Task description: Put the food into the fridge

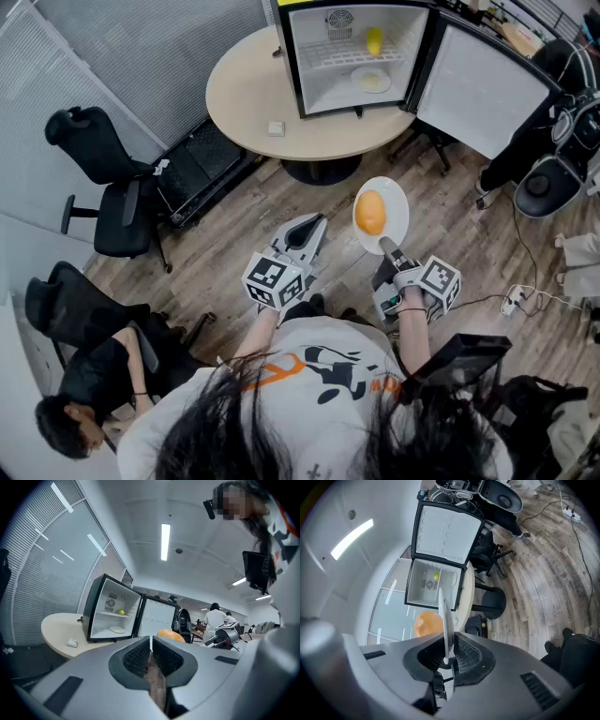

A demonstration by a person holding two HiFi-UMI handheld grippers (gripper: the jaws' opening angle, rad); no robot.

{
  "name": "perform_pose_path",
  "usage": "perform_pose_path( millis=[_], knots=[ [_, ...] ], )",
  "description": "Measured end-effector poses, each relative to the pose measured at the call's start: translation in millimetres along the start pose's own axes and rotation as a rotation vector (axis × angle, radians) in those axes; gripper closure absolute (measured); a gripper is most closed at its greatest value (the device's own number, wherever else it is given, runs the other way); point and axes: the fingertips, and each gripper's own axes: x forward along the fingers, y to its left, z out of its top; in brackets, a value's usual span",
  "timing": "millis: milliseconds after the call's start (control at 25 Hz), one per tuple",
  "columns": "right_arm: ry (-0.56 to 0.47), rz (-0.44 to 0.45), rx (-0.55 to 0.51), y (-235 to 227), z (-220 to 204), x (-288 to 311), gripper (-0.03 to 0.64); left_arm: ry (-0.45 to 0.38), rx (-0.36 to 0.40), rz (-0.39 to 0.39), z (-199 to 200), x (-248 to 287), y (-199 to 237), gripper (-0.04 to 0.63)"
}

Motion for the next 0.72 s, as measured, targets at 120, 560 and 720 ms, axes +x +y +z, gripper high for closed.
perform_pose_path(
  millis=[120, 560, 720],
  knots=[
    [0.008, -0.002, 0.004, 0, -4, 3, 0.574, -0.010, -0.012, 0.000, 2, -2, 3, 0.583],
    [0.009, -0.007, 0.039, 4, -11, 23, 0.571, -0.019, -0.018, -0.010, 7, 0, 21, 0.583],
    [0.014, 0.004, 0.050, 9, -14, 32, 0.569, -0.021, -0.017, -0.022, 9, 2, 28, 0.583]
  ],
)
